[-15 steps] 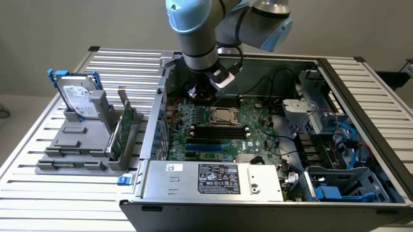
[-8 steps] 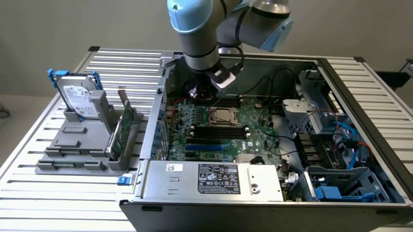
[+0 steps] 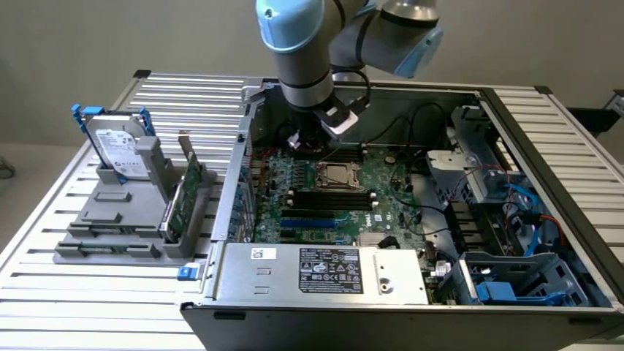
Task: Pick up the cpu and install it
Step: 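Install the first cpu locking lever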
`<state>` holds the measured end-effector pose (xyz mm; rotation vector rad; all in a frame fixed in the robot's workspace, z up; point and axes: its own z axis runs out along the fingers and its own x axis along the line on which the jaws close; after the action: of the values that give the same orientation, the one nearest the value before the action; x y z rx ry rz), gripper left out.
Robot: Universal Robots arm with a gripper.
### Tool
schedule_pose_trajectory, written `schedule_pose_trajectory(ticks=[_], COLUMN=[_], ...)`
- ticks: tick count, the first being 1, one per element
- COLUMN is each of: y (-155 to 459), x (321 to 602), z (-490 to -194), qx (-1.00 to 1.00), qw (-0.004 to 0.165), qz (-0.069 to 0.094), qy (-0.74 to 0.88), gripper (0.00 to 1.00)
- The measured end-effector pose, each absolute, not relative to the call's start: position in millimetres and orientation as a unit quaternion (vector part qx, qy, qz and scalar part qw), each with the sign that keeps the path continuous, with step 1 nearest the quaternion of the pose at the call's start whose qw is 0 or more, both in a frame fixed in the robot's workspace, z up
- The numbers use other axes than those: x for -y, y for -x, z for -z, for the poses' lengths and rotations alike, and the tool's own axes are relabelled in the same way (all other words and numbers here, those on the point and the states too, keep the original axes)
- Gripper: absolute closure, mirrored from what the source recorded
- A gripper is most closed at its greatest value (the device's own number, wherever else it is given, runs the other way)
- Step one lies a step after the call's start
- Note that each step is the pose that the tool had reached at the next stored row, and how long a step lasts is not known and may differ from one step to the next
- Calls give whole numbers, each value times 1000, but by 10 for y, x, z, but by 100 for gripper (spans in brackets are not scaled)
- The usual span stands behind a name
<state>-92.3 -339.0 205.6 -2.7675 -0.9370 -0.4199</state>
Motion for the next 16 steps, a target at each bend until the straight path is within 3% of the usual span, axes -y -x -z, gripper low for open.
schedule_pose_trajectory(ticks=[16], y=[857], x=[3390], z=[-2017], qx=[315], qw=[95], qz=[142], qy=[934], gripper=[89])
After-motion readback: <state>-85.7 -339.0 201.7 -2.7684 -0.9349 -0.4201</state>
